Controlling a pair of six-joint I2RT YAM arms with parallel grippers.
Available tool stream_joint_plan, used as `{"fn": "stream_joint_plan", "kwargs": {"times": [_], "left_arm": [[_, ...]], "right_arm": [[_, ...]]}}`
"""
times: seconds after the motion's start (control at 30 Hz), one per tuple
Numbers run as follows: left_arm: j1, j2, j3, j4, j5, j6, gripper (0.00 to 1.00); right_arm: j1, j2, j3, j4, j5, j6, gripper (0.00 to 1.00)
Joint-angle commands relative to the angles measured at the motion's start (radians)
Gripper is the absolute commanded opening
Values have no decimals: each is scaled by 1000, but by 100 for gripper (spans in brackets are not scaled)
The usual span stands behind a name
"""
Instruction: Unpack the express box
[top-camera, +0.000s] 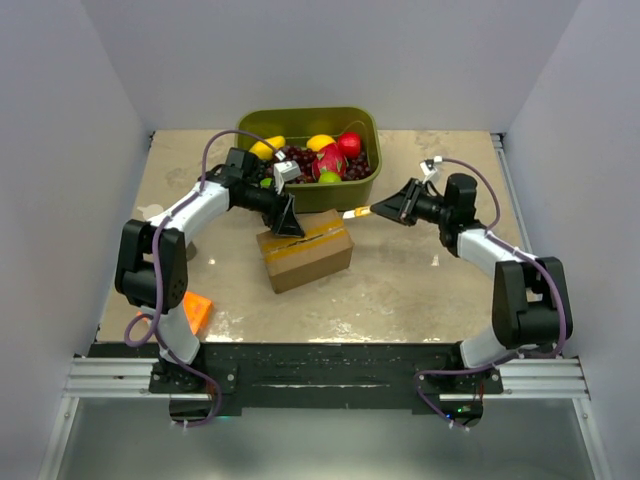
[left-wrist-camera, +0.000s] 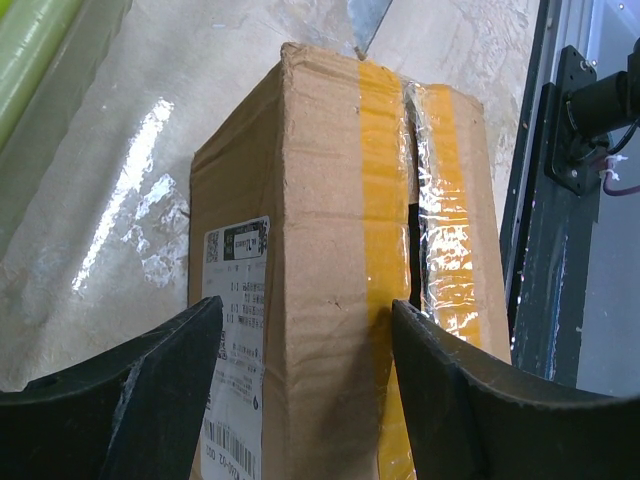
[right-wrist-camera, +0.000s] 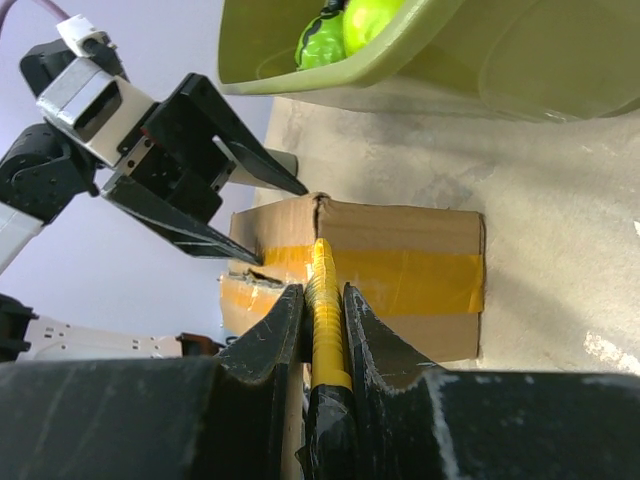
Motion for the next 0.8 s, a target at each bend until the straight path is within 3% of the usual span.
{"fn": "stream_joint_plan", "kwargs": {"times": [0.0,0.77], "left_arm": [[0,1,-19,4,-8,4,72],[-2,9,-15,-5,-15,7,72]], "right_arm": [[13,23,42,29,27,-24,0],[21,69,58,72,-2,40,0]]}}
